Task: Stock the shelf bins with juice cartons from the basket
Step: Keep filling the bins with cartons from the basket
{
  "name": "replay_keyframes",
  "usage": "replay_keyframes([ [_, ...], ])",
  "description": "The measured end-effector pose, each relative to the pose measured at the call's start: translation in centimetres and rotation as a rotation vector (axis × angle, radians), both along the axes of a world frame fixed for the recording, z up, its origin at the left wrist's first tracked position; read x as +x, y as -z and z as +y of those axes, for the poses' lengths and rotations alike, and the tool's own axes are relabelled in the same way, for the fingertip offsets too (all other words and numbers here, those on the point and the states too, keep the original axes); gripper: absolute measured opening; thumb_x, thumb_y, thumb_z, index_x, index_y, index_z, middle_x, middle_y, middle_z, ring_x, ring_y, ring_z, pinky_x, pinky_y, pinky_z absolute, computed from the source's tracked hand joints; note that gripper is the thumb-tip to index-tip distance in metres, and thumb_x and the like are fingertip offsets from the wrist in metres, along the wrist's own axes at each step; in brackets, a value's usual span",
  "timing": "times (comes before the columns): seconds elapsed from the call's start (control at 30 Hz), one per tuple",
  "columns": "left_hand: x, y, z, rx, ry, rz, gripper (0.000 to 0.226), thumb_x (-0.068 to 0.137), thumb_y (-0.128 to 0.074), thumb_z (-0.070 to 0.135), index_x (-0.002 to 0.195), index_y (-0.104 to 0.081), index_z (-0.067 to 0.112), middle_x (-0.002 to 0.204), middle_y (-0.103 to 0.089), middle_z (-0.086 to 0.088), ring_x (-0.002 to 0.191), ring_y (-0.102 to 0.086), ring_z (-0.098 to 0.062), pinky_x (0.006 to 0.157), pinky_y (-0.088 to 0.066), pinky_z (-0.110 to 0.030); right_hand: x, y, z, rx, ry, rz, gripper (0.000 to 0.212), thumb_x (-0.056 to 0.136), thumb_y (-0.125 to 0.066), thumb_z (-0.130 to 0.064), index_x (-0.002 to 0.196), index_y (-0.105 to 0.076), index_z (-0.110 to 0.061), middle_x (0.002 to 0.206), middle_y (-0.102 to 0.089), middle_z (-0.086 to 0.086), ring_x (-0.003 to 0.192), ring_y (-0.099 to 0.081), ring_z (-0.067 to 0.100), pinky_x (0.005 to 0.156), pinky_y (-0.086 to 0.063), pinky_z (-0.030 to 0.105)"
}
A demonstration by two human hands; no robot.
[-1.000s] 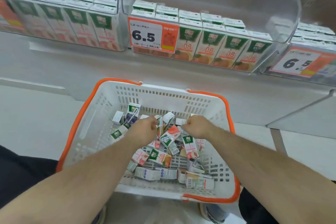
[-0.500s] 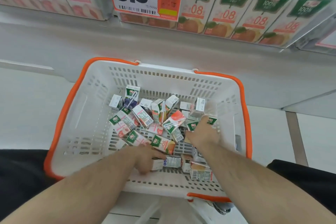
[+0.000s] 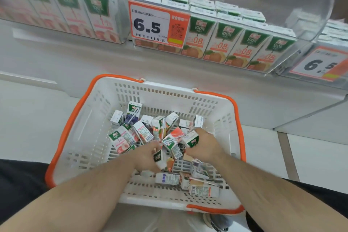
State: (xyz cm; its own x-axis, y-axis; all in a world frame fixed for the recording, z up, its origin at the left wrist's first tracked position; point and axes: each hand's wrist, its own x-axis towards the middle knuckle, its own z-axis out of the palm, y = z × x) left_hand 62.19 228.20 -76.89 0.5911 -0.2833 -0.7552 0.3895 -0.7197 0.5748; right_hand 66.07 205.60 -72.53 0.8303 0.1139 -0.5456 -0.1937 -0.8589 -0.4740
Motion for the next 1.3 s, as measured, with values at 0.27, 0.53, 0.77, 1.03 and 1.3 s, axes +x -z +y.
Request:
replay_keyframes([
  [0.27,4.8,-11.7,0.5,-0.944,-0.954,0.187,0.027,0.078,-0.057,0.019,0.101,-0.057,0.005,0.087,-0.062,-0.016,0.084,-0.061,-0.033,0.085,-0.048,-0.046,2.0,-11.6,1.9,0.105,-0.113,-0.298,0.039,0.072,-0.078,-0.029,0.104,-0.056,-0.025,0.085,-0.065,-0.009,0.076,-0.063,0.007,0.067,-0.054,0.024],
  [0.53,7.2,-22.3,3.0,-0.816,-0.922,0.084,0.051,0.089,-0.053,0.054,0.080,-0.059,0.004,0.070,-0.060,-0.016,0.059,-0.062,-0.029,0.056,-0.053,-0.035,1.4,-20.6,4.7,0.370,0.043,-0.441,0.039,0.067,-0.085,-0.022,0.094,-0.056,-0.021,0.084,-0.066,-0.010,0.071,-0.061,0.001,0.059,-0.050,0.023],
  [0.77,7.7,-28.2,6.2,-0.524,-0.562,-0.371,0.025,0.089,-0.055,0.007,0.099,-0.075,0.018,0.097,-0.073,-0.006,0.080,-0.068,-0.021,0.074,-0.057,-0.038,0.5,-24.0,8.0,0.462,0.039,-0.644,0.039,0.063,-0.086,-0.025,0.090,-0.058,-0.032,0.079,-0.066,-0.021,0.075,-0.061,-0.006,0.059,-0.048,0.014],
  [1.03,6.5,-29.7,8.4,-0.265,0.044,-0.849,0.036,0.072,-0.078,0.053,0.102,-0.060,0.048,0.107,-0.065,0.027,0.105,-0.058,0.007,0.093,-0.045,-0.021,2.1,-27.8,12.4,0.533,0.083,-0.693,0.042,0.058,-0.082,-0.046,0.082,-0.059,-0.021,0.072,-0.070,0.001,0.063,-0.067,0.022,0.056,-0.056,0.038],
  [1.3,7.0,-31.8,13.9,-0.658,-0.365,-0.685,0.017,0.077,-0.074,0.029,0.093,-0.077,0.022,0.102,-0.074,-0.010,0.091,-0.068,-0.016,0.086,-0.053,-0.028,6.8,-33.5,16.8,0.741,-0.104,-0.367,0.043,0.074,-0.068,-0.041,0.108,-0.063,-0.015,0.101,-0.073,0.003,0.088,-0.066,0.023,0.075,-0.052,0.041],
])
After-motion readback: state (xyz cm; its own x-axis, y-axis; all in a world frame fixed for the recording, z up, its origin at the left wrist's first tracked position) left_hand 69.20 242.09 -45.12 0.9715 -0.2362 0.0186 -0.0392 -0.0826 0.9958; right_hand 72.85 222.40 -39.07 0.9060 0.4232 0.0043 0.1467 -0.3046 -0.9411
